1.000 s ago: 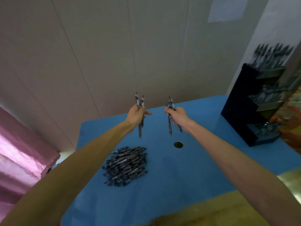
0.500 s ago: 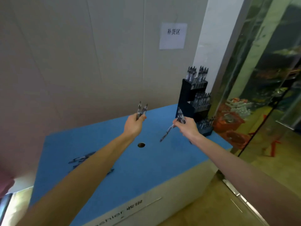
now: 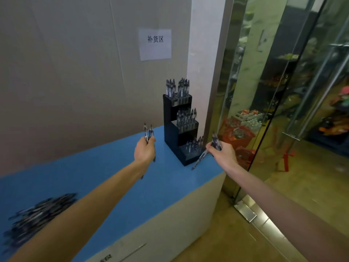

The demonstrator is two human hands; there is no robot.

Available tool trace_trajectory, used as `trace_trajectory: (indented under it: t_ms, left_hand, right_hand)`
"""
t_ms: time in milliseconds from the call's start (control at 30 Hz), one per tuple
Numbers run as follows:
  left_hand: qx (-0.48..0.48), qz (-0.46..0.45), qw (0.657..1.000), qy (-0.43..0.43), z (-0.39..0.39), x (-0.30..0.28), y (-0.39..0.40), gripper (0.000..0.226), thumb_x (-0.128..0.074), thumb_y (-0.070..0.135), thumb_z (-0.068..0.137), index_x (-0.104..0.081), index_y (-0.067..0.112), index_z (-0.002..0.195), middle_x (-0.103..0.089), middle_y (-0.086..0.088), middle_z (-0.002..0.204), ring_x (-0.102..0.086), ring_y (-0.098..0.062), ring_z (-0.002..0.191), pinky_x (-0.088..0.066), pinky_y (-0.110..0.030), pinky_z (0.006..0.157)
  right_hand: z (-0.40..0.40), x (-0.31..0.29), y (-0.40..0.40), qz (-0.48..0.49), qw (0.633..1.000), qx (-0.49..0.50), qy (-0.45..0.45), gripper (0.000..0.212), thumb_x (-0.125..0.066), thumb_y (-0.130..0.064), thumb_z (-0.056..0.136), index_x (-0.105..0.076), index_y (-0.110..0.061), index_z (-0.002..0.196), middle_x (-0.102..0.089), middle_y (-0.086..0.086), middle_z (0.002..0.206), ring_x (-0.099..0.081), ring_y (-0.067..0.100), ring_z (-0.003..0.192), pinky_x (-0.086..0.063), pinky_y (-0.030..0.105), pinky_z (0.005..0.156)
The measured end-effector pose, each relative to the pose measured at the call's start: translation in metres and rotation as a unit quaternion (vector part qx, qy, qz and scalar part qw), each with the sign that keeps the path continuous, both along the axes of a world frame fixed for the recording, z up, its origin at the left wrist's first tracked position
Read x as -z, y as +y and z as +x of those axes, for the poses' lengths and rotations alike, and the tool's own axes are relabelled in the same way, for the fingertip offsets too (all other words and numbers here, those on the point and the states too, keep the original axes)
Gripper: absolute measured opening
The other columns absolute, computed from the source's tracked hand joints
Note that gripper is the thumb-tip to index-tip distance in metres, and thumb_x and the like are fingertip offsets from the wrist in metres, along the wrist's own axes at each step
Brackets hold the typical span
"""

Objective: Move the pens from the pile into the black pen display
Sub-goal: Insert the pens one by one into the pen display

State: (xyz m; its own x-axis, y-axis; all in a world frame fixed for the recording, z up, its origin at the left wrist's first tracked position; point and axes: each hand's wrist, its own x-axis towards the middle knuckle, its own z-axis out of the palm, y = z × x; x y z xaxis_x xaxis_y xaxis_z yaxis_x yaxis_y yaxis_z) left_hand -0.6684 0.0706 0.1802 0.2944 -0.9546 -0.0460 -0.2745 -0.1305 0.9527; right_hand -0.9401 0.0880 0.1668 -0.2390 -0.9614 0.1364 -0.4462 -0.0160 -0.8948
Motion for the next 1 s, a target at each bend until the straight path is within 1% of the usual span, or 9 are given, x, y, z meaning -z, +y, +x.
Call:
trace_trajectory:
  t_ms: [100,200,367,467,600,767,833,933,1000]
  left_hand:
    - [-0.006,-0.004,1.0,0.029,-0.042,0.008,-0.025,0.027,-0.046,0.032,0.107,-0.056,0.008,0.103,-0.051,-0.008,0.081,-0.043,-0.022,0.068,-0.039,-0.04,0.067]
    - [-0.008,-0.017,0.999,0.038,-0.081,0.013,-0.047,0.022,-0.047,0.032,0.108,-0.057,0.017,0.095,-0.063,-0.006,0.095,-0.049,-0.02,0.071,-0.042,-0.039,0.071]
    - [-0.042,-0.06,0.996,0.041,-0.12,0.006,-0.069,0.021,-0.046,0.031,0.108,-0.056,0.017,0.095,-0.07,-0.003,0.099,-0.063,-0.018,0.075,-0.044,-0.037,0.064]
    - [-0.051,-0.086,0.994,0.053,-0.134,-0.01,-0.082,0.02,-0.047,0.029,0.109,-0.055,0.012,0.102,-0.071,-0.005,0.102,-0.069,-0.019,0.077,-0.046,-0.033,0.058]
    - [-0.041,-0.149,0.988,0.011,-0.145,-0.027,-0.103,0.028,-0.047,0.029,0.109,-0.059,0.004,0.113,-0.071,-0.01,0.103,-0.073,-0.023,0.08,-0.055,-0.028,0.061]
    - [-0.013,-0.151,0.988,-0.005,-0.15,-0.014,-0.136,0.026,-0.047,0.031,0.108,-0.061,0.009,0.113,-0.072,-0.011,0.106,-0.074,-0.027,0.085,-0.061,-0.043,0.079]
    - [-0.007,-0.153,0.988,-0.017,-0.15,-0.001,-0.149,0.024,-0.048,0.031,0.108,-0.062,0.013,0.115,-0.073,-0.005,0.106,-0.074,-0.026,0.087,-0.061,-0.044,0.081]
    - [-0.011,-0.152,0.988,-0.037,-0.151,0.02,-0.165,0.02,-0.05,0.027,0.107,-0.063,0.018,0.119,-0.074,0.001,0.107,-0.074,-0.023,0.087,-0.061,-0.042,0.077]
    - [-0.018,-0.15,0.987,-0.057,-0.153,0.034,-0.173,0.016,-0.054,0.024,0.105,-0.066,0.017,0.112,-0.075,0.0,0.099,-0.073,-0.022,0.078,-0.06,-0.044,0.069]
  right_hand:
    - [-0.061,0.007,-0.019,-0.007,1.0,-0.018,-0.012,0.011,-0.071,-0.026,0.095,-0.075,-0.024,0.085,-0.064,-0.012,0.067,-0.057,0.012,0.064,-0.043,0.032,0.063]
    - [-0.121,0.011,-0.04,-0.029,0.999,-0.028,-0.035,0.004,-0.073,-0.025,0.093,-0.074,-0.023,0.09,-0.063,-0.014,0.064,-0.055,0.008,0.062,-0.042,0.031,0.066]
    - [-0.178,0.015,-0.073,-0.054,0.997,-0.028,-0.053,0.013,-0.076,-0.035,0.09,-0.072,-0.023,0.085,-0.067,-0.004,0.071,-0.064,0.018,0.07,-0.045,0.031,0.064]
    - [-0.187,0.005,-0.098,-0.065,0.995,-0.048,-0.061,0.015,-0.075,-0.033,0.091,-0.072,-0.019,0.087,-0.071,0.0,0.081,-0.066,0.016,0.079,-0.045,0.027,0.066]
    - [-0.179,-0.004,-0.137,-0.086,0.99,-0.061,-0.095,0.017,-0.074,-0.031,0.092,-0.07,-0.015,0.088,-0.069,0.0,0.079,-0.064,0.011,0.076,-0.042,0.022,0.065]
    - [-0.16,0.012,-0.181,-0.099,0.979,-0.139,-0.112,0.019,-0.065,-0.031,0.098,-0.069,-0.017,0.086,-0.061,-0.006,0.069,-0.057,0.004,0.063,-0.041,0.017,0.061]
    - [-0.161,0.017,-0.2,-0.123,0.971,-0.185,-0.093,0.015,-0.066,-0.028,0.098,-0.072,-0.014,0.094,-0.065,-0.011,0.073,-0.06,0.002,0.07,-0.043,0.011,0.064]
    - [-0.163,0.018,-0.234,-0.141,0.963,-0.223,-0.059,0.01,-0.069,-0.025,0.096,-0.071,-0.015,0.097,-0.065,-0.027,0.076,-0.061,-0.003,0.076,-0.043,0.008,0.068]
    - [-0.162,0.017,-0.256,-0.159,0.955,-0.25,-0.03,0.008,-0.07,-0.026,0.096,-0.07,-0.018,0.096,-0.065,-0.026,0.077,-0.062,-0.001,0.076,-0.044,0.008,0.066]
